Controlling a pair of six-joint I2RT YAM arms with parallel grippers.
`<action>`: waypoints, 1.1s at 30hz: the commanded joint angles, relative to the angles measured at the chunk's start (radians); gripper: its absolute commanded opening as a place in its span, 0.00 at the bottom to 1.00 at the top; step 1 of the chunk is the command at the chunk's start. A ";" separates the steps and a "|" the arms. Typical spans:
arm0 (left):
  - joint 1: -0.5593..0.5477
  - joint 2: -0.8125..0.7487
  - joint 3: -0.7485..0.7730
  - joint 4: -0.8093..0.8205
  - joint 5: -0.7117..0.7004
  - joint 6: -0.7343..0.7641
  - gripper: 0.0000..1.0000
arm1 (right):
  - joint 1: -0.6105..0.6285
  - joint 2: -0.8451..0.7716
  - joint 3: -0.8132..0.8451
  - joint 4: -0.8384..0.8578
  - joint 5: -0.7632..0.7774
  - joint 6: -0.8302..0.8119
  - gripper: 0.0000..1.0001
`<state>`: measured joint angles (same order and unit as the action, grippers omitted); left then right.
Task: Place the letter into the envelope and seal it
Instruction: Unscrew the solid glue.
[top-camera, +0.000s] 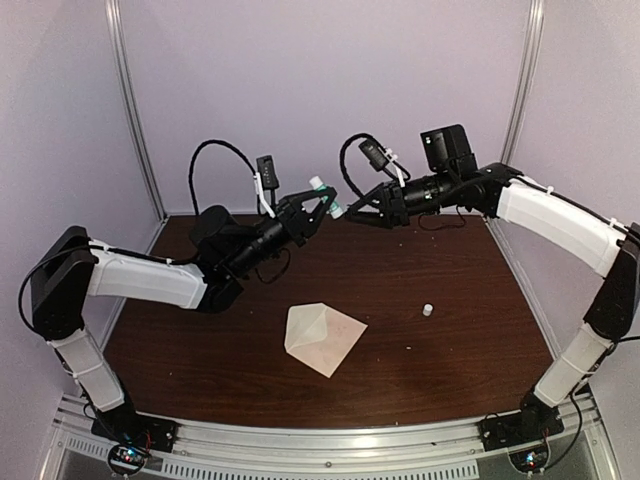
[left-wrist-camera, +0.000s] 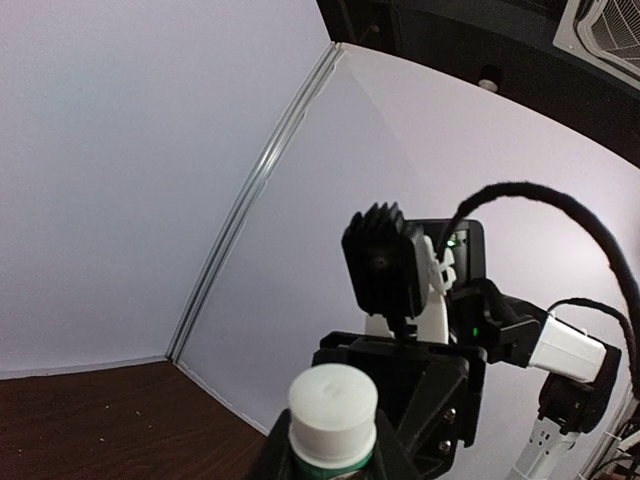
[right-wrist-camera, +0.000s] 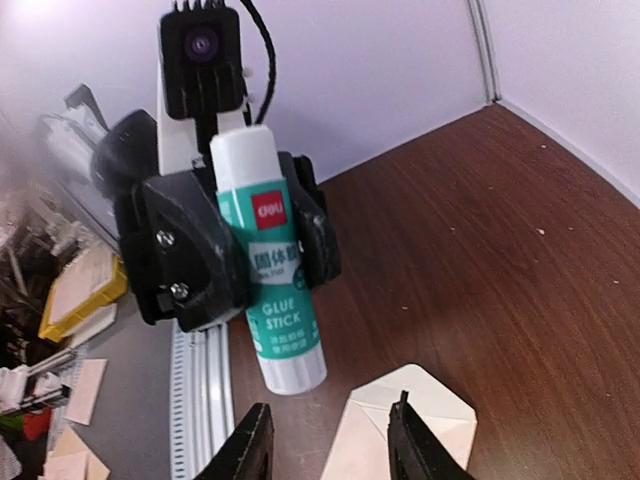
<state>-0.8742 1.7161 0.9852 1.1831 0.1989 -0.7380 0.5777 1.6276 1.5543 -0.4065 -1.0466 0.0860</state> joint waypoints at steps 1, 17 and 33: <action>-0.002 -0.051 -0.017 -0.026 -0.119 -0.019 0.00 | 0.095 -0.039 0.019 -0.207 0.561 -0.271 0.40; -0.019 -0.033 0.011 -0.124 -0.184 -0.118 0.00 | 0.229 0.058 0.203 -0.260 0.694 -0.354 0.40; -0.022 -0.019 0.009 -0.104 -0.175 -0.127 0.00 | 0.249 0.091 0.251 -0.261 0.739 -0.344 0.19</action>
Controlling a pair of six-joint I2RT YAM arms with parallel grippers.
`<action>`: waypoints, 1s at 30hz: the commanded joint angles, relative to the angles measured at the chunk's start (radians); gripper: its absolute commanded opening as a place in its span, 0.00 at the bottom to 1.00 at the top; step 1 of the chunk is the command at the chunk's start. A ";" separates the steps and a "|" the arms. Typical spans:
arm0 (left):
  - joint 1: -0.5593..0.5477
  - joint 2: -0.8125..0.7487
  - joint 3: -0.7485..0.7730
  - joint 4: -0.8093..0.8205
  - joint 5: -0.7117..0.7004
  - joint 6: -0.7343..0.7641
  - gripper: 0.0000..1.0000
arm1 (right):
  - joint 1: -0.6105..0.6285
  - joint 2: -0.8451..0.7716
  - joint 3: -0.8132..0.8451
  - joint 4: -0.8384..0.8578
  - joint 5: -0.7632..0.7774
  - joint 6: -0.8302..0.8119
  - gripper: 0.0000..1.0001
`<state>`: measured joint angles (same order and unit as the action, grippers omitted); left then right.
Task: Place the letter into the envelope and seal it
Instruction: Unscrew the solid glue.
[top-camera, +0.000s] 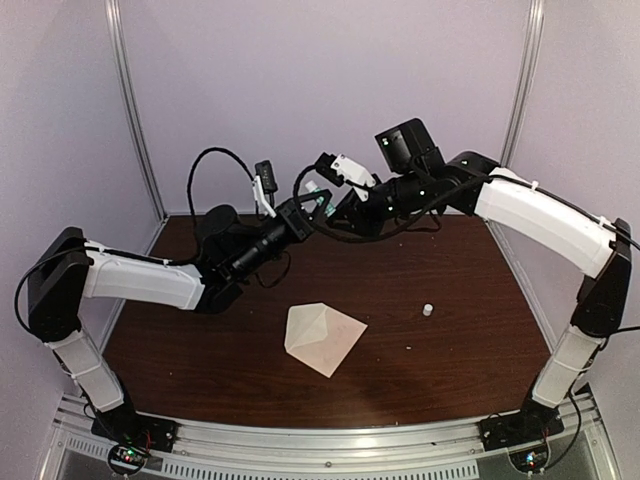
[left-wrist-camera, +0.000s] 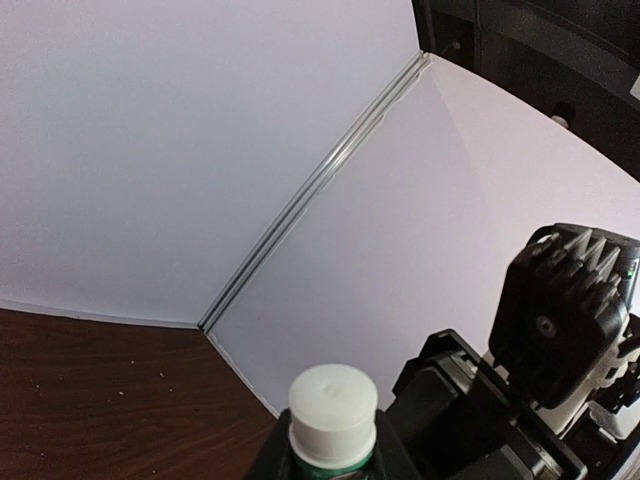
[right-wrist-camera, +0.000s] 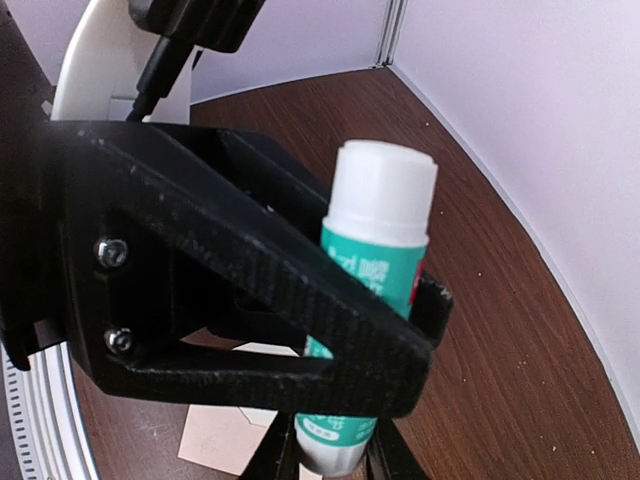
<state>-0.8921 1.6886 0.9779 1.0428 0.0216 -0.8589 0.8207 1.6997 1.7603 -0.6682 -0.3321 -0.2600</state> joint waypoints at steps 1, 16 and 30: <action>-0.004 0.009 0.016 0.036 0.004 -0.007 0.00 | 0.005 0.022 0.050 0.001 0.020 0.006 0.18; 0.001 0.106 0.001 0.186 0.182 0.117 0.00 | -0.183 -0.041 -0.264 0.664 -1.168 0.766 0.14; 0.005 0.102 -0.030 0.297 0.164 0.059 0.00 | -0.248 -0.067 -0.362 0.774 -1.157 0.794 0.33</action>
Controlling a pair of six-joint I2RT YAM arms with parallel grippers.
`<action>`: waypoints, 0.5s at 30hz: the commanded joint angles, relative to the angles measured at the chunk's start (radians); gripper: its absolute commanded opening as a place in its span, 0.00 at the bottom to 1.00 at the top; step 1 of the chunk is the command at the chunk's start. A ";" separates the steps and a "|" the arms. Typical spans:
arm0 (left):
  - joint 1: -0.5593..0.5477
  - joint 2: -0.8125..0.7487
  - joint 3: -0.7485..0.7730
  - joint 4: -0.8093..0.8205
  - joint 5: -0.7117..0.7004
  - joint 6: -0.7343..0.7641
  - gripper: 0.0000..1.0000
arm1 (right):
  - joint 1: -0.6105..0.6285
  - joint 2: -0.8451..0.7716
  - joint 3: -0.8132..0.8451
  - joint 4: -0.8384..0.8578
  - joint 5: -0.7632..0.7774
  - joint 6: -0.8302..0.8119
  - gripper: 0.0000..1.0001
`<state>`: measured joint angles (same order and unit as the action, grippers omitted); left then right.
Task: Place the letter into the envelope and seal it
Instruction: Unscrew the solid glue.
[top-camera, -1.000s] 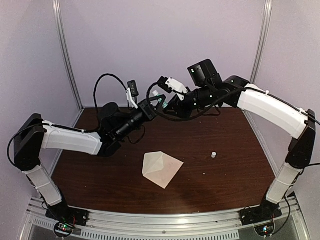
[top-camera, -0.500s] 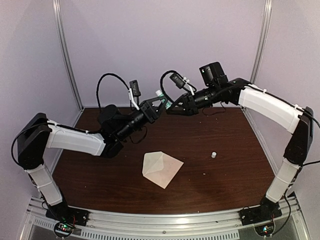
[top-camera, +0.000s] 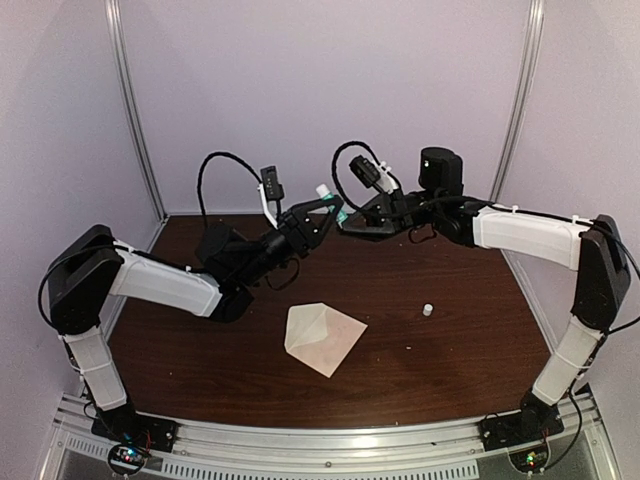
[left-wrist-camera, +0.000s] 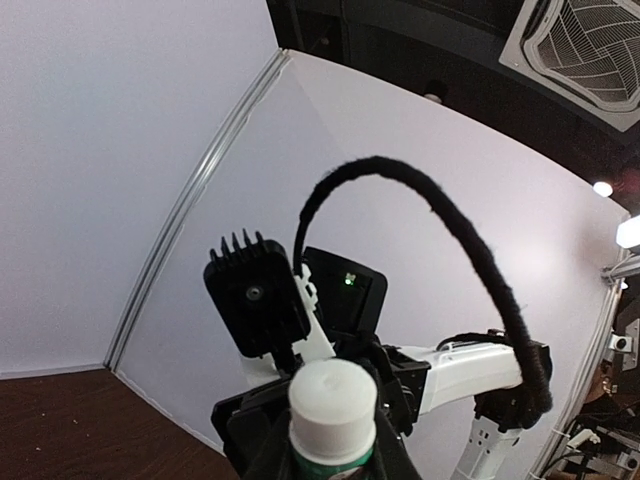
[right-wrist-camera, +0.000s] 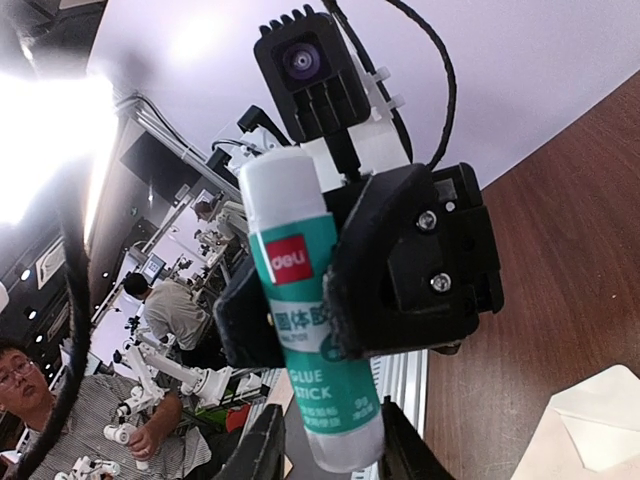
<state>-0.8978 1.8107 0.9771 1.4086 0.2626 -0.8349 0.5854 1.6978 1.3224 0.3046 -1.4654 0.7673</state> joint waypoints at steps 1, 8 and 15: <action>0.012 -0.036 -0.037 -0.087 -0.104 0.039 0.00 | -0.024 -0.067 0.110 -0.350 0.021 -0.358 0.34; 0.010 -0.104 -0.076 -0.139 -0.230 0.034 0.00 | 0.013 -0.104 0.231 -0.862 0.564 -0.840 0.47; 0.008 -0.101 -0.072 -0.129 -0.244 -0.002 0.00 | 0.069 -0.098 0.275 -0.902 0.723 -0.911 0.49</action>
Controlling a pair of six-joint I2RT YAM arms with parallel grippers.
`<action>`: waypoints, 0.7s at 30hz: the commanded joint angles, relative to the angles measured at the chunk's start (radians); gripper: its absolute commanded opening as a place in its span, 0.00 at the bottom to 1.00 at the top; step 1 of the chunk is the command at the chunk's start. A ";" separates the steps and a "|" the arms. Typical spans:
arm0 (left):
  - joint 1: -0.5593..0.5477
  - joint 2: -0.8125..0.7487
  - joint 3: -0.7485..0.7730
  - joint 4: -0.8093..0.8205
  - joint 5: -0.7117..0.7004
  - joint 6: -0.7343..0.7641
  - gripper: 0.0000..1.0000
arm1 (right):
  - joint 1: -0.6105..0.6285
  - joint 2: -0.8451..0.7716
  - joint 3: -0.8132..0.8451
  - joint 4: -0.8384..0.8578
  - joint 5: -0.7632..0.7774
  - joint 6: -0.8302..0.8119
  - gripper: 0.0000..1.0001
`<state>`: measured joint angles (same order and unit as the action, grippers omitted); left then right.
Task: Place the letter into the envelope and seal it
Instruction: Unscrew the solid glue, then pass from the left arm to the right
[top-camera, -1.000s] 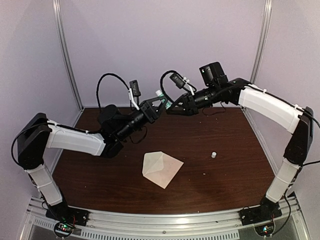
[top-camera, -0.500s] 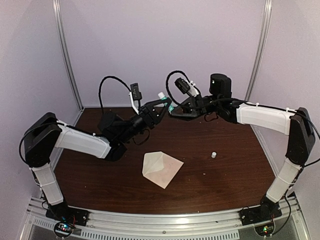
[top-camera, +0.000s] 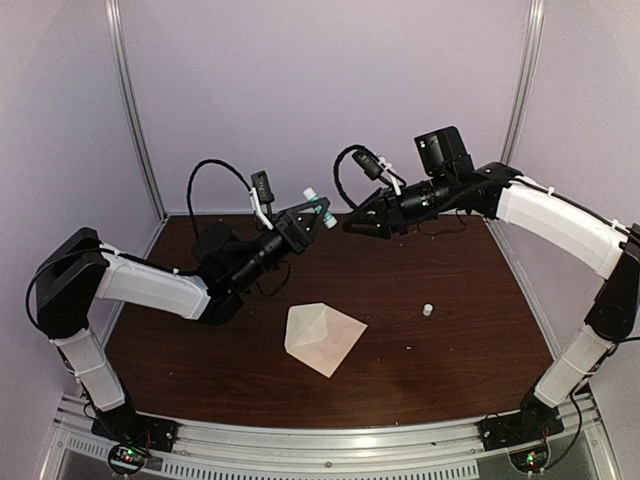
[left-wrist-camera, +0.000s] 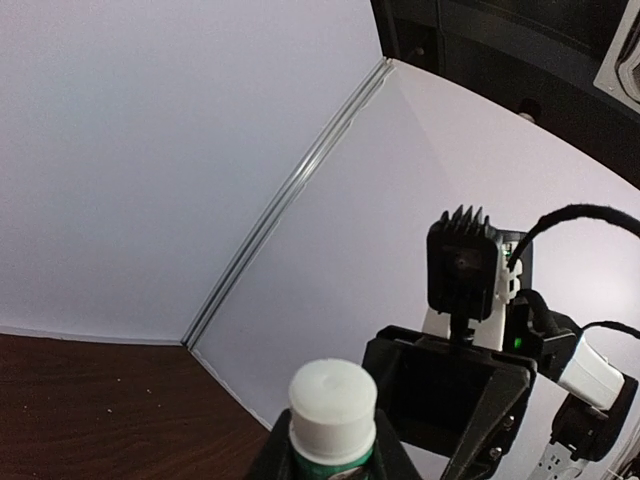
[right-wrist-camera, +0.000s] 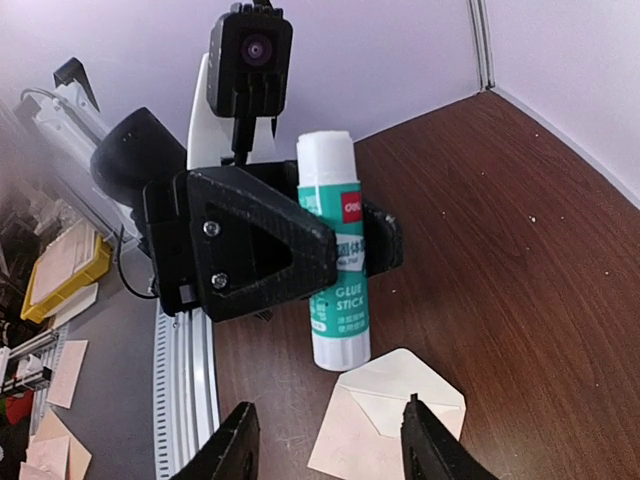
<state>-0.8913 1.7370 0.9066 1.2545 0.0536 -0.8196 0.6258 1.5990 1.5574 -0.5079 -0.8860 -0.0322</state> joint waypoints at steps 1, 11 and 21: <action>0.002 -0.026 -0.002 0.029 -0.036 -0.023 0.00 | 0.037 0.007 0.050 -0.093 0.145 -0.118 0.49; 0.002 -0.010 0.003 0.055 -0.025 -0.065 0.00 | 0.096 0.087 0.151 -0.116 0.193 -0.138 0.49; 0.002 0.005 -0.005 0.100 -0.003 -0.090 0.00 | 0.103 0.129 0.212 -0.127 0.204 -0.138 0.38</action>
<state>-0.8913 1.7370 0.9062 1.2835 0.0376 -0.8913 0.7223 1.7145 1.7187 -0.6212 -0.7040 -0.1600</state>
